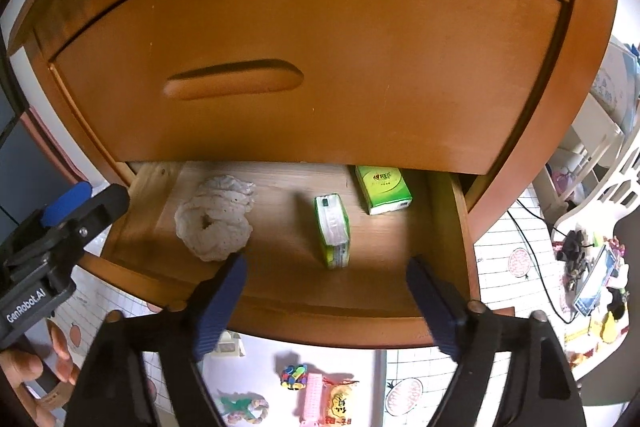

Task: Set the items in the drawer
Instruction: 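Open both tools to drop the car and gum box in the drawer, then push the lower drawer shut against the nightstand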

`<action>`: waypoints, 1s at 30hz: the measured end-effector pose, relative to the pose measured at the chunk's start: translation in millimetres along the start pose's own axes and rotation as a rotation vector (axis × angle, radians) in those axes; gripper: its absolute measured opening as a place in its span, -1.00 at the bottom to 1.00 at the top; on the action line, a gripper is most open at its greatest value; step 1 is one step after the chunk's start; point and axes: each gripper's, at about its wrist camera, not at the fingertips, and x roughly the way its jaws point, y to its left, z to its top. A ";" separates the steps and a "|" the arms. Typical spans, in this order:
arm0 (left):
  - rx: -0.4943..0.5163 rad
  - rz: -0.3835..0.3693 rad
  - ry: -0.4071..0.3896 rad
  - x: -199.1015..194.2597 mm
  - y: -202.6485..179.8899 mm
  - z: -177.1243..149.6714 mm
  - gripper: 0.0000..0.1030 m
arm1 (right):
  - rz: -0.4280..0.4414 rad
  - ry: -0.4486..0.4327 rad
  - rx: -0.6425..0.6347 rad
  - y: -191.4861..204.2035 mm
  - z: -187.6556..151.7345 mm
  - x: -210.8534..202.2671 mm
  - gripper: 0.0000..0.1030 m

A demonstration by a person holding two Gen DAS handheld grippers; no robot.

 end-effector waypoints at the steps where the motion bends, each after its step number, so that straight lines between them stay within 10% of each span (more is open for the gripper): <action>1: -0.001 0.003 -0.003 -1.2 1.0 -0.3 0.89 | -0.002 0.000 0.006 -0.8 -0.4 0.3 0.82; 20: -0.044 -0.017 -0.059 -36.3 4.6 -6.9 1.00 | 0.018 -0.031 0.045 -15.0 -15.6 -12.5 1.00; 30: -0.089 -0.095 -0.114 -75.2 7.2 -61.3 1.00 | 0.046 -0.135 0.045 -15.2 -70.6 -37.5 1.00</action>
